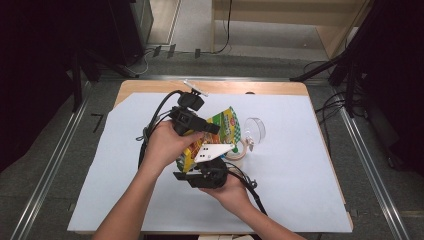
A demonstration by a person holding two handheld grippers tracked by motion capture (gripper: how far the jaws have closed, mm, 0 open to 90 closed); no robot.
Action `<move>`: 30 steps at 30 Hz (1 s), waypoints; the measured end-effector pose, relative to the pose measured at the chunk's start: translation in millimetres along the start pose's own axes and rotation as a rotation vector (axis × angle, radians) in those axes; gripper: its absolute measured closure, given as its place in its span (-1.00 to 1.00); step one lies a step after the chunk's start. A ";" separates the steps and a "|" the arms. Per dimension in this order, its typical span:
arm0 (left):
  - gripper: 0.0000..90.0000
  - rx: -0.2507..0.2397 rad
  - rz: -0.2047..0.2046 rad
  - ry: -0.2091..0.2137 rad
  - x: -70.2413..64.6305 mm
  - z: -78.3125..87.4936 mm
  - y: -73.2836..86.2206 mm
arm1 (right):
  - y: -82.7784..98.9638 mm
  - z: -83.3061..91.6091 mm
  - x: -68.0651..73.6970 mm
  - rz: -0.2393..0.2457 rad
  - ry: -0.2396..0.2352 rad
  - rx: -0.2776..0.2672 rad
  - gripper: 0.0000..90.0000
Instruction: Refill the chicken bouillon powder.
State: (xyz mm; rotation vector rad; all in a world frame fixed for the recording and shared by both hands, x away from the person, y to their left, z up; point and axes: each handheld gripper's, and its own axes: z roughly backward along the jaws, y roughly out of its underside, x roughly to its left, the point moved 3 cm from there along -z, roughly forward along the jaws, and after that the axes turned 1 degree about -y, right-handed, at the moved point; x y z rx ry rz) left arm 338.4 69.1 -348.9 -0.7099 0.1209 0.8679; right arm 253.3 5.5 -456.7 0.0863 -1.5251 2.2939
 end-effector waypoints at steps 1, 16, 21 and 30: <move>0.91 0.000 0.005 0.000 1.0 0.3 -1.9 | -1.2 0.6 -0.4 -0.010 -0.007 0.002 0.58; 0.91 0.035 0.050 -0.001 11.9 0.8 -8.0 | -8.0 2.6 -1.3 -0.019 -0.042 -0.007 0.58; 0.90 0.048 0.049 -0.010 10.2 0.0 -9.3 | -8.0 1.8 -2.2 -0.028 -0.049 -0.007 0.58; 0.90 0.067 0.036 -0.033 5.2 -0.6 -14.5 | -10.1 1.5 -3.0 -0.027 -0.057 -0.010 0.50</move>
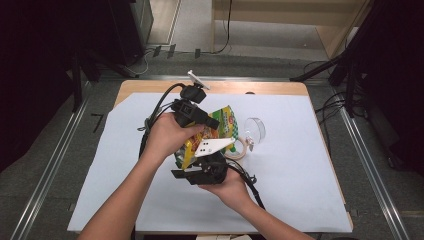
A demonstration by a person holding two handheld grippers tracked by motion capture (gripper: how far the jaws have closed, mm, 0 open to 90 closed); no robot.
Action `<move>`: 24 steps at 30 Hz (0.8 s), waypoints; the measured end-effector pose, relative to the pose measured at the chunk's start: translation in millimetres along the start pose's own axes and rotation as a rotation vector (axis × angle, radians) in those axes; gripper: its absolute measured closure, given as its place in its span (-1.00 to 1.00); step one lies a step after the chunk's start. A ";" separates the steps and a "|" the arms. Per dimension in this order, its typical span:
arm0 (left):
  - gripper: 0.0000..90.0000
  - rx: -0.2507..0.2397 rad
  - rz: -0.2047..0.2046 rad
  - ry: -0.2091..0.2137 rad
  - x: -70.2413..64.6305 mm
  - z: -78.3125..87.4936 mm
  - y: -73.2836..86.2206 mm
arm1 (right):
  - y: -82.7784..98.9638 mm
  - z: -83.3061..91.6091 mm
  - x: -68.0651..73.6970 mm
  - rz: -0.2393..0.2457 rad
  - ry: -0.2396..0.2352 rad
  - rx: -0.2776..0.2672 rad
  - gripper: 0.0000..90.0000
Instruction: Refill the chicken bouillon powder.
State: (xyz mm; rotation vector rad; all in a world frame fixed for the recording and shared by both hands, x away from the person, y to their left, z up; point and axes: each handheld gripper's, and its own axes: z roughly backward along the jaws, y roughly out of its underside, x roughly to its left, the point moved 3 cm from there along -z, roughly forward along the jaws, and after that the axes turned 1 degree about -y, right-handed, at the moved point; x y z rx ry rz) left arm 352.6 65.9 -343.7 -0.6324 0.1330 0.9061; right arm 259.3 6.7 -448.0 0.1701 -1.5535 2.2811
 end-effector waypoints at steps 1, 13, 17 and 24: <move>0.90 0.004 -0.002 -0.003 -0.7 0.0 -0.8 | -0.3 0.5 -0.4 -0.001 0.001 -0.001 0.52; 0.90 0.018 0.001 0.004 -0.7 1.0 -7.3 | -4.6 5.9 -0.9 -0.003 0.015 -0.005 0.60; 0.90 0.030 -0.004 0.001 -2.4 -1.1 -9.0 | -5.3 6.3 -1.1 -0.014 0.007 -0.012 0.59; 0.90 0.034 -0.020 -0.004 -8.2 -4.1 -9.3 | -1.7 4.3 -4.6 -0.044 0.012 -0.014 0.60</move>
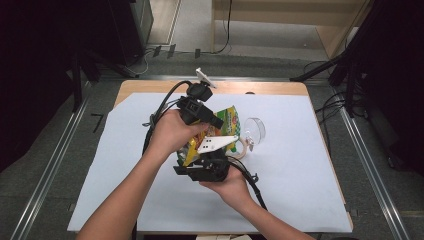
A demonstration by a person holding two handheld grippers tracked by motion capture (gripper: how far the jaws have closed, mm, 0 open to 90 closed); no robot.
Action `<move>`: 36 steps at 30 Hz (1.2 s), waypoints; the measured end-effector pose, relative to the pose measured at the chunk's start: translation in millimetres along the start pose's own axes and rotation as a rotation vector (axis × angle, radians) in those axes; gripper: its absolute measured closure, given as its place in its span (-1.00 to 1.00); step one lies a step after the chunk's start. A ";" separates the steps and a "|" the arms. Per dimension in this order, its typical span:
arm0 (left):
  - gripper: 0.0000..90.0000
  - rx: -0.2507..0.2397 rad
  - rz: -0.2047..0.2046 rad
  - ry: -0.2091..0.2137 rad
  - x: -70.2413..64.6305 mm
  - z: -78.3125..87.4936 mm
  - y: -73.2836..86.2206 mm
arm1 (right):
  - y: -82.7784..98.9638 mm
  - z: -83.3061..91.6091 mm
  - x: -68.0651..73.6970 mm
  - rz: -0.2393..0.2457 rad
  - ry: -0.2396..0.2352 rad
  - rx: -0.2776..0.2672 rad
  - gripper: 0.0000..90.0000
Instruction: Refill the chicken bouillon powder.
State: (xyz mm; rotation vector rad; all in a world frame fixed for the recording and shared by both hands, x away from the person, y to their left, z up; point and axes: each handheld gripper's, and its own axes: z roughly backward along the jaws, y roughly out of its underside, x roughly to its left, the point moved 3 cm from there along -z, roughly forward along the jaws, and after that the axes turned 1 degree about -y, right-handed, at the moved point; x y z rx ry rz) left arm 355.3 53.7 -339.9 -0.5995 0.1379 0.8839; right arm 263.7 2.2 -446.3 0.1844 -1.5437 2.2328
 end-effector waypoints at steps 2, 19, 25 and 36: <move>0.90 0.002 -0.001 -0.002 -1.8 0.1 0.1 | 0.0 0.2 0.3 -0.003 0.001 -0.003 0.60; 0.90 -0.013 0.015 0.006 4.0 3.4 3.9 | -0.2 -0.6 4.5 0.029 0.011 -0.004 0.61; 0.90 -0.016 0.016 0.008 4.1 3.1 3.6 | -0.5 0.0 4.7 0.028 0.015 -0.002 0.61; 0.90 -0.013 0.019 0.012 5.1 2.3 3.2 | -0.5 0.2 4.1 0.029 0.013 0.001 0.61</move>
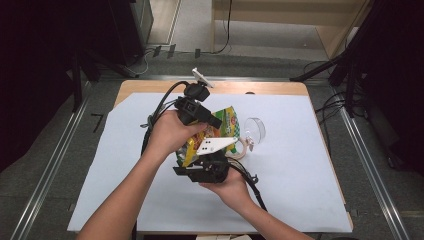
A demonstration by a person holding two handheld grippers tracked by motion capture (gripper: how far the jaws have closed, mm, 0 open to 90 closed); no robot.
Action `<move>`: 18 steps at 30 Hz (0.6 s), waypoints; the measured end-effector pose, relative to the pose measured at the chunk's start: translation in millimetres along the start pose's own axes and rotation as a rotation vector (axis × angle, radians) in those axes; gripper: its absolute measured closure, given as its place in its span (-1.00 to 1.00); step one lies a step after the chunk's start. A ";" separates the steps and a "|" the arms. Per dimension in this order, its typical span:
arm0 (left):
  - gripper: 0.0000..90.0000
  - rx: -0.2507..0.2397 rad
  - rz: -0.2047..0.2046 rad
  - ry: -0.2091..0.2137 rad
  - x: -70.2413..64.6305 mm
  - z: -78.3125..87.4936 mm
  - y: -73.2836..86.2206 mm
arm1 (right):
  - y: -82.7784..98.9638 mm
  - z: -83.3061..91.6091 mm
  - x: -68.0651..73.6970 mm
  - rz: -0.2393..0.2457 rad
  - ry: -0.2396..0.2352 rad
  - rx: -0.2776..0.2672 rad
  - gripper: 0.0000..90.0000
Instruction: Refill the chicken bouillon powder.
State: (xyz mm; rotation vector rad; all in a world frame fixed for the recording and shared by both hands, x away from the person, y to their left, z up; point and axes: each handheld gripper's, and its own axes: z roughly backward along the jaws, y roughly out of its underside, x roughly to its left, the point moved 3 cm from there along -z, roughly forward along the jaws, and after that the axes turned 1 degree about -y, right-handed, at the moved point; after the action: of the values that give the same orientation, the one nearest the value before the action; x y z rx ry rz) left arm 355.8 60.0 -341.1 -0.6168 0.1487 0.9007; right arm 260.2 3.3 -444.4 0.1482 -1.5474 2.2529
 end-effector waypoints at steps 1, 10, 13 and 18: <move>0.90 0.000 0.001 0.002 0.1 0.0 -0.1 | 0.0 0.0 0.0 0.000 0.000 0.000 0.61; 0.90 -0.002 0.001 0.003 0.3 0.2 -0.2 | -0.2 0.1 0.0 0.003 0.003 -0.001 0.61; 0.90 -0.002 -0.001 0.002 0.7 0.2 -0.4 | -0.4 0.3 -0.2 0.005 0.005 -0.003 0.61; 0.90 -0.002 0.003 0.002 0.8 -0.5 -0.6 | -0.2 0.2 -0.1 -0.001 0.004 -0.001 0.61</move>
State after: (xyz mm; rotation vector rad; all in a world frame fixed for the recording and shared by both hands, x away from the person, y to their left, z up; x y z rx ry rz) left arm 356.9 60.0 -341.6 -0.6196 0.1507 0.9030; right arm 260.3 3.1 -444.2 0.1443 -1.5457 2.2507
